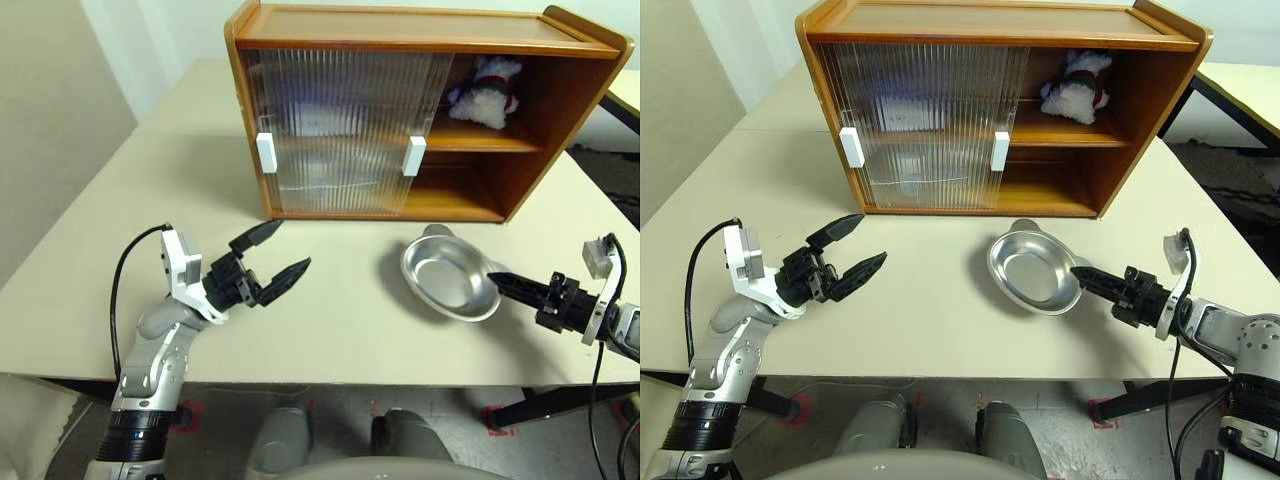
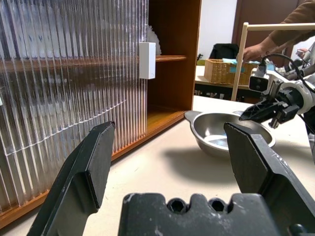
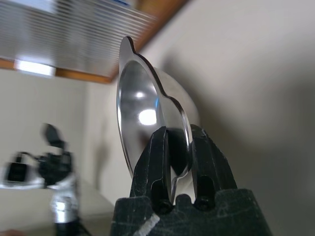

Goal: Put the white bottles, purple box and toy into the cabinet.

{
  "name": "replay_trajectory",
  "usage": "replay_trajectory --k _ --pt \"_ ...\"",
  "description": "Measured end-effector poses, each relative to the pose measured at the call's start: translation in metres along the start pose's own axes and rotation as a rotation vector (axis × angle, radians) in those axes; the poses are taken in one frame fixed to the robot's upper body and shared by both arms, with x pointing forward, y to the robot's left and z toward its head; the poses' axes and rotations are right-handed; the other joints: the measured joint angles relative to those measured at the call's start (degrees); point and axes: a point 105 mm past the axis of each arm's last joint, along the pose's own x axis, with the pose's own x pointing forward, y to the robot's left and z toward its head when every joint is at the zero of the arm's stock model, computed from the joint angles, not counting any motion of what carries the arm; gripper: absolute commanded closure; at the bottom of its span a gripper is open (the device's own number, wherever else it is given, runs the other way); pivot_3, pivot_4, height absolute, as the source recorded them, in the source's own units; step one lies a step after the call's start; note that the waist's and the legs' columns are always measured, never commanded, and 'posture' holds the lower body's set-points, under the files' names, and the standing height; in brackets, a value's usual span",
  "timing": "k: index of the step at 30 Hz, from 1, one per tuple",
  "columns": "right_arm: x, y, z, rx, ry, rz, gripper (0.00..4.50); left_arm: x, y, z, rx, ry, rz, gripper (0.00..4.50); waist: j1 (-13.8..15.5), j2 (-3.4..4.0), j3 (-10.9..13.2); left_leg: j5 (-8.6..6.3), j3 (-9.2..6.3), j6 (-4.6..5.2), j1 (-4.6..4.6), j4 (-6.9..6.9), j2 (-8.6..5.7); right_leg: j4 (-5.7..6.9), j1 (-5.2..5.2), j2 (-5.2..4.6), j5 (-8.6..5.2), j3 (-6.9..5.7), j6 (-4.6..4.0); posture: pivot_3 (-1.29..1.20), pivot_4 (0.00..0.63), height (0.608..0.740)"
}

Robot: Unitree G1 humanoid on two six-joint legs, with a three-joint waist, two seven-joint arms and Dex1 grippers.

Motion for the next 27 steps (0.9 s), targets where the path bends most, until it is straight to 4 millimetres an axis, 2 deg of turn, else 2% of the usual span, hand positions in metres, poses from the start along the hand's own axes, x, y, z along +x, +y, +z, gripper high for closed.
replay_trajectory --k 6,10,18,27 --pt "0.008 0.026 0.026 0.033 -0.141 0.134 4.07 0.001 -0.001 0.000 -0.001 -0.001 -0.010 0.00 0.0 0.01 0.0 -0.01 -0.01 -0.01 -0.01 -0.01 0.01 -0.01 -0.01 0.01 0.00 -0.02 0.00 0.18 0.000 0.740" --pt "0.019 0.021 0.031 0.066 -0.201 0.091 4.07 0.000 -0.001 0.000 0.001 -0.001 -0.010 0.00 0.0 0.02 0.0 -0.01 -0.01 -0.01 -0.06 -0.03 0.01 -0.02 -0.05 -0.01 -0.01 -0.01 0.00 0.18 0.000 0.740" --pt "0.033 -0.006 0.034 0.068 -0.279 -0.093 4.07 0.001 -0.001 0.000 0.003 -0.001 -0.013 0.00 -0.5 0.11 0.1 -0.02 0.00 0.01 -0.10 -0.04 -0.01 -0.02 -0.08 -0.07 -0.01 -0.01 0.01 0.18 0.000 0.740" --pt "0.041 -0.006 0.062 0.022 -0.393 -0.154 4.07 0.000 -0.001 0.001 0.008 0.003 -0.017 0.00 -1.8 0.19 0.1 -0.02 -0.01 0.02 -0.08 -0.08 0.01 -0.02 -0.07 -0.06 -0.01 0.00 -0.01 0.19 0.000 0.740"
